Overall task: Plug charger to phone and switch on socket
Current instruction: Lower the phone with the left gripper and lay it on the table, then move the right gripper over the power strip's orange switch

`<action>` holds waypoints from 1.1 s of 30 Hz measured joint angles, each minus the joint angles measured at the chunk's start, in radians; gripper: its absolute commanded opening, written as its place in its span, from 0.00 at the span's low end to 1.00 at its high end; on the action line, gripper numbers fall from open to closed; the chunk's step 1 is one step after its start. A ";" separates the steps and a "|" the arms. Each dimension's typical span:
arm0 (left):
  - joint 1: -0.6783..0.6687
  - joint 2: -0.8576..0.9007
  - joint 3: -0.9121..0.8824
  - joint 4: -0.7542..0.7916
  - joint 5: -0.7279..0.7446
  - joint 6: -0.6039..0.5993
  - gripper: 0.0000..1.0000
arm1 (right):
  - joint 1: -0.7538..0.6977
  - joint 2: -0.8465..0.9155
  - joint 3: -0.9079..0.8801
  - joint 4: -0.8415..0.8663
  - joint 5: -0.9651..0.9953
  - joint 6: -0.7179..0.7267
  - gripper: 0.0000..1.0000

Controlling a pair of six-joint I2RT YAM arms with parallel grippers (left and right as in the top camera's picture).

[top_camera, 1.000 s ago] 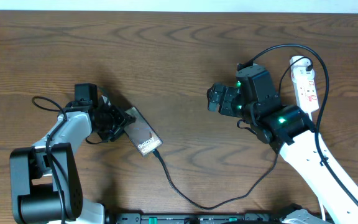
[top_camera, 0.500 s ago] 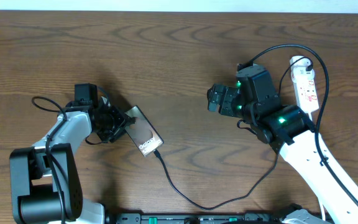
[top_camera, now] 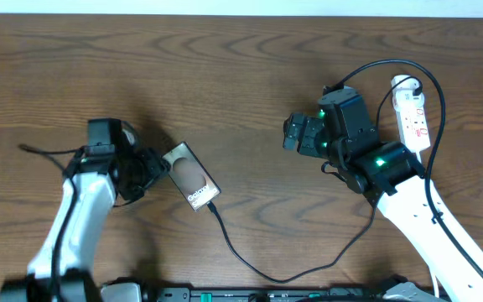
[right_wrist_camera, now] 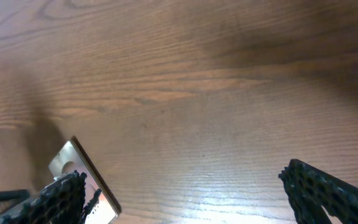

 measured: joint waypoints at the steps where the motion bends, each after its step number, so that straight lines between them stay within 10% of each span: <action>1: 0.000 -0.040 0.001 -0.001 0.006 0.025 0.77 | 0.000 0.000 0.000 0.001 0.000 0.000 0.99; 21: -0.209 -0.176 0.409 -0.242 -0.225 0.254 0.84 | -0.009 0.000 -0.001 0.009 -0.077 -0.057 0.99; 33: -0.301 -0.175 0.409 -0.227 -0.412 0.255 0.86 | -0.336 0.005 0.026 -0.180 -0.431 -0.258 0.99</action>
